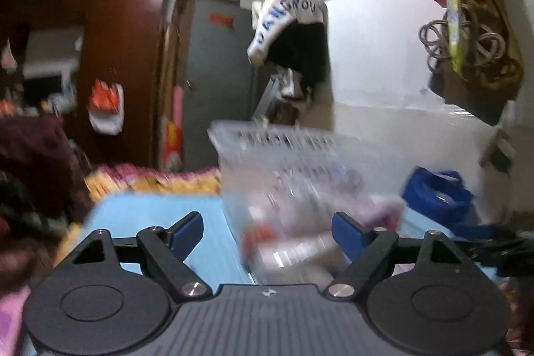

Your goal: Organize objects

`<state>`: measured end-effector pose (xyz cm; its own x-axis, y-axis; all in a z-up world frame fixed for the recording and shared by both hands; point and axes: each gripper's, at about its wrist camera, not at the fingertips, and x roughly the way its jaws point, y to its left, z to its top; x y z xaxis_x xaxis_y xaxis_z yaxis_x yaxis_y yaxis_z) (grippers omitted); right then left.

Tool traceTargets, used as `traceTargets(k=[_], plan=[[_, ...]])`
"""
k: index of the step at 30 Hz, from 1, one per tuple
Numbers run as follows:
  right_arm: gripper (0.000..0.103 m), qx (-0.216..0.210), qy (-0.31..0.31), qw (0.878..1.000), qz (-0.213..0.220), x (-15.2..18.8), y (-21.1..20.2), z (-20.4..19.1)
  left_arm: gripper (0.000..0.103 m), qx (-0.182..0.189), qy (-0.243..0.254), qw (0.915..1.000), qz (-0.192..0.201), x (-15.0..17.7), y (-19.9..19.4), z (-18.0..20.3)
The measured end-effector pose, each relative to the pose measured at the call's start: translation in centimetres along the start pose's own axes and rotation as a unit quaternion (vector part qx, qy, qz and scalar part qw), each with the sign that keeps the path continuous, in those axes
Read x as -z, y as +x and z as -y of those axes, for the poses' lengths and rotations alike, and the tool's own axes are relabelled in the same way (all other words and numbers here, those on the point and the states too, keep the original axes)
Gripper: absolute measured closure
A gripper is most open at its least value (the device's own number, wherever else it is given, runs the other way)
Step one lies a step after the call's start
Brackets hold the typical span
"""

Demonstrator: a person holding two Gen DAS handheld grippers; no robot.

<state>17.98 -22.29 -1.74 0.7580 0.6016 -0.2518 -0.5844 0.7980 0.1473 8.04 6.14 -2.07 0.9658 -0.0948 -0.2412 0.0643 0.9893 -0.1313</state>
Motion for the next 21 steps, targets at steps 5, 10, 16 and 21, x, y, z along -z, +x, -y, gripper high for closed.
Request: traceTargets(k=[5,10,16,21], plan=[[0.0,-0.035,0.003,0.999,-0.022,1.3,-1.1,-0.8,0.016,0.019,0.021,0.9996,-0.006,2.3,-2.4,1.8],[0.014,-0.02,0.002,1.0,-0.022,0.7,-0.5,-0.8,0.016,0.033,0.024,0.9989,-0.024,2.7,-1.3,2.5],[0.009,-0.067,-0.016,0.997,-0.042,2.9,-1.4,-3.3,0.016,0.025,0.032,0.9986,-0.033,3.4,-0.8,3.2],[0.006,-0.079,-0.047,0.994,-0.063,3.9,0.0,-6.6,0.016,0.013,0.015,0.9995,-0.024,3.1,-1.1,2.3]])
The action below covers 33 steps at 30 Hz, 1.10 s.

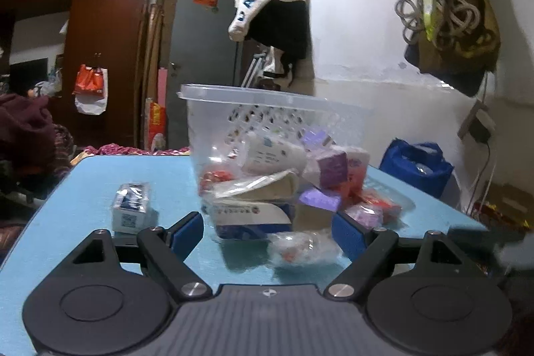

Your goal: Organize objects

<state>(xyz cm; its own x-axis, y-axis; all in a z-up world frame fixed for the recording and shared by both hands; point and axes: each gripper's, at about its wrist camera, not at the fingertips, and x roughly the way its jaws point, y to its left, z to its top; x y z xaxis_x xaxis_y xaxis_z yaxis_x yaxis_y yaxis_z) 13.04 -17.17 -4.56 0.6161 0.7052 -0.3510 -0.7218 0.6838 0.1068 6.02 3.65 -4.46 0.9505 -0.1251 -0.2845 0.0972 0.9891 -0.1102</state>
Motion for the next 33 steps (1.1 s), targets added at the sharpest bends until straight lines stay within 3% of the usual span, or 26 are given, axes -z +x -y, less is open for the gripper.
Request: traceTargets(k=[3,4,5,8,15,17,18,19,33], plan=[[0.007,0.004,-0.021,1.0,-0.009,0.6,1.3,-1.4,0.016,-0.001,-0.001,1.0,-0.001,0.0,0.0,-0.2],[0.011,0.014,-0.031,0.999,-0.009,0.7,1.4,-1.6,0.016,0.001,0.001,1.0,-0.003,0.0,0.1,-0.1],[0.023,0.022,-0.036,0.999,-0.009,0.6,1.4,-1.7,0.016,0.003,0.003,1.0,-0.006,0.0,0.2,0.0],[0.023,0.021,-0.023,0.999,-0.011,0.4,0.2,-0.6,0.016,0.009,0.011,0.9998,-0.013,0.2,0.7,0.8],[0.023,0.086,-0.008,0.996,0.007,0.2,-4.1,3.9,0.016,0.009,0.037,0.9988,-0.031,0.9,2.4,3.2],[0.023,0.096,0.007,0.995,0.02,-0.2,-4.8,5.1,0.026,0.003,0.048,0.9983,-0.035,1.3,3.1,3.9],[0.023,0.099,0.012,0.995,0.024,-0.4,-5.1,5.5,0.039,-0.001,0.057,0.9976,-0.039,1.5,3.4,4.3],[0.023,0.1,0.015,0.994,0.029,-0.5,-5.4,5.8,0.039,-0.008,0.064,0.9971,-0.04,1.8,3.6,4.6],[0.023,0.081,0.041,0.995,0.05,-0.7,-4.8,7.8,0.04,0.015,0.03,0.9987,0.037,0.7,0.1,2.5]])
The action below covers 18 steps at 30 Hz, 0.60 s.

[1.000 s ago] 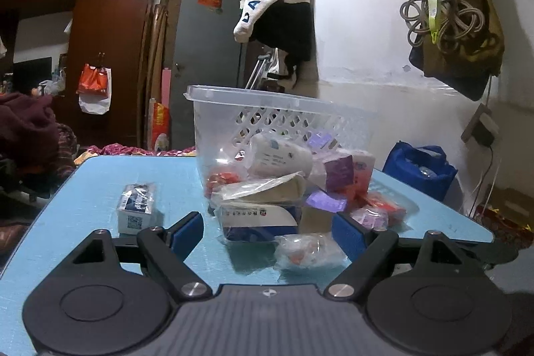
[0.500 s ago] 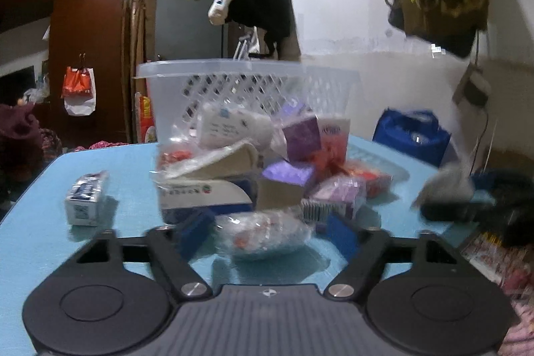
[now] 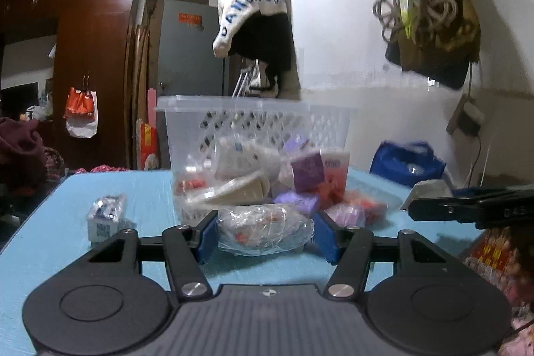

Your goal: Organize objects

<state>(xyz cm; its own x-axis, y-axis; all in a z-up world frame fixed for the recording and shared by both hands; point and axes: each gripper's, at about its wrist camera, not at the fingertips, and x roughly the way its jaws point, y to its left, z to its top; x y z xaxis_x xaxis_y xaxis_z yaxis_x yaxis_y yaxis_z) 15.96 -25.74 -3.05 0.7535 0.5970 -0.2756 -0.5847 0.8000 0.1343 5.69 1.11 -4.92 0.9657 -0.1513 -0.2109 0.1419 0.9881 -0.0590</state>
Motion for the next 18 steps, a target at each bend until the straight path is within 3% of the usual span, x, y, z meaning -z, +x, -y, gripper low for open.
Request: traceTargets(k=[3,6,10,12,13,14,18], plan=[[0.023,-0.018,0.004,0.999,0.038,-2.7,-0.2,0.2,0.04,0.028,-0.019,0.999,0.029,-3.3,0.2,-0.8],[0.023,-0.01,-0.036,0.996,0.083,-7.7,0.9,-0.6,0.04,0.029,-0.008,0.9975,0.065,-8.8,2.1,-1.4],[0.023,-0.016,-0.056,0.995,0.083,-14.6,5.8,-0.2,0.039,0.012,-0.02,0.9986,0.048,-15.1,7.9,-3.1],[0.018,-0.008,-0.062,0.996,0.064,-16.2,8.5,0.0,0.037,0.006,-0.012,0.9996,0.026,-16.2,10.9,-3.7],[0.013,-0.004,-0.063,0.996,0.064,-16.5,9.5,0.1,0.026,0.005,-0.009,0.9998,0.018,-16.4,12.0,-4.0],[0.0,0.0,-0.064,0.996,0.058,-16.7,10.2,0.1,0.02,0.0,-0.01,0.9999,0.007,-16.5,12.9,-4.2],[0.0,-0.004,-0.046,0.998,0.04,-15.9,9.6,0.5,0.016,-0.011,-0.009,0.9999,0.007,-15.4,11.5,-4.7]])
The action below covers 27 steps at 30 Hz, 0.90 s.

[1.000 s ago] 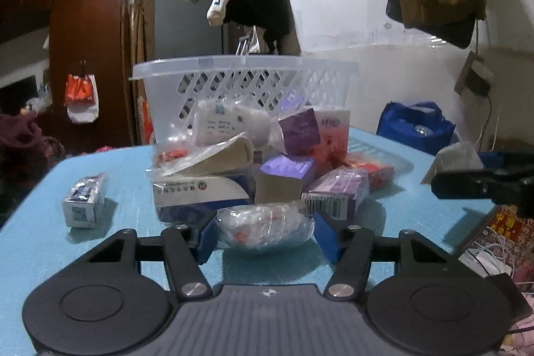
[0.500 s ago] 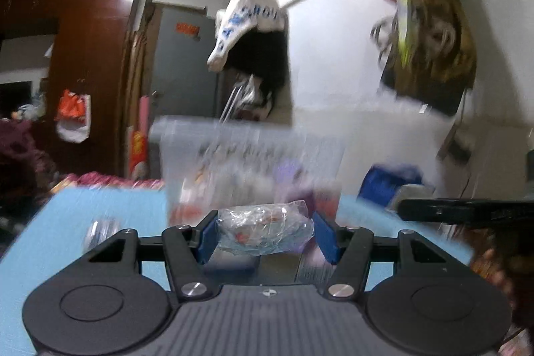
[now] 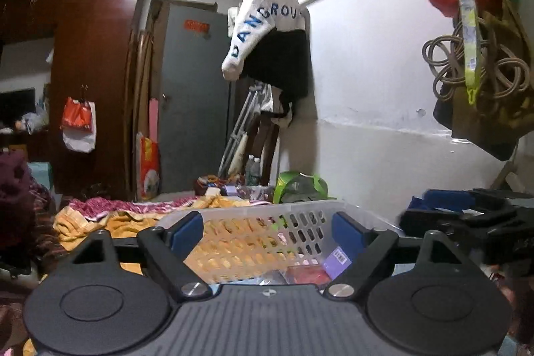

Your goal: Organize objects

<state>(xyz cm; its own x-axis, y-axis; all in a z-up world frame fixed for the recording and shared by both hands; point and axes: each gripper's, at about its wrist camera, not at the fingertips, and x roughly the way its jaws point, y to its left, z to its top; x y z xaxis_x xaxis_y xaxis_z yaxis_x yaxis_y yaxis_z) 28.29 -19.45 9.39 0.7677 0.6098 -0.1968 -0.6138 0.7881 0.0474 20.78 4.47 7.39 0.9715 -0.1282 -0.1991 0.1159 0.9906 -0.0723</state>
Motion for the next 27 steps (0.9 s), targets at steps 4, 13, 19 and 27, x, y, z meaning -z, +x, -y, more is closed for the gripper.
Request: traceTargets(k=[4,13,19,27], plan=[[0.0,0.003,0.007,1.0,-0.004,4.0,-4.7,0.8,0.009,-0.026,0.001,0.9995,0.02,2.9,-5.4,-1.3],[0.015,0.002,0.047,0.992,-0.12,13.2,-4.2,1.5,0.008,-0.116,-0.057,0.9896,-0.063,9.3,-7.2,-6.9],[0.024,0.048,0.006,0.99,-0.133,12.7,-2.8,0.6,0.008,-0.142,-0.05,0.9814,-0.119,10.3,-5.0,-7.9],[0.047,0.038,0.005,0.989,-0.146,13.5,-3.7,0.3,0.012,-0.149,-0.002,0.9749,-0.166,10.3,-3.5,-6.9]])
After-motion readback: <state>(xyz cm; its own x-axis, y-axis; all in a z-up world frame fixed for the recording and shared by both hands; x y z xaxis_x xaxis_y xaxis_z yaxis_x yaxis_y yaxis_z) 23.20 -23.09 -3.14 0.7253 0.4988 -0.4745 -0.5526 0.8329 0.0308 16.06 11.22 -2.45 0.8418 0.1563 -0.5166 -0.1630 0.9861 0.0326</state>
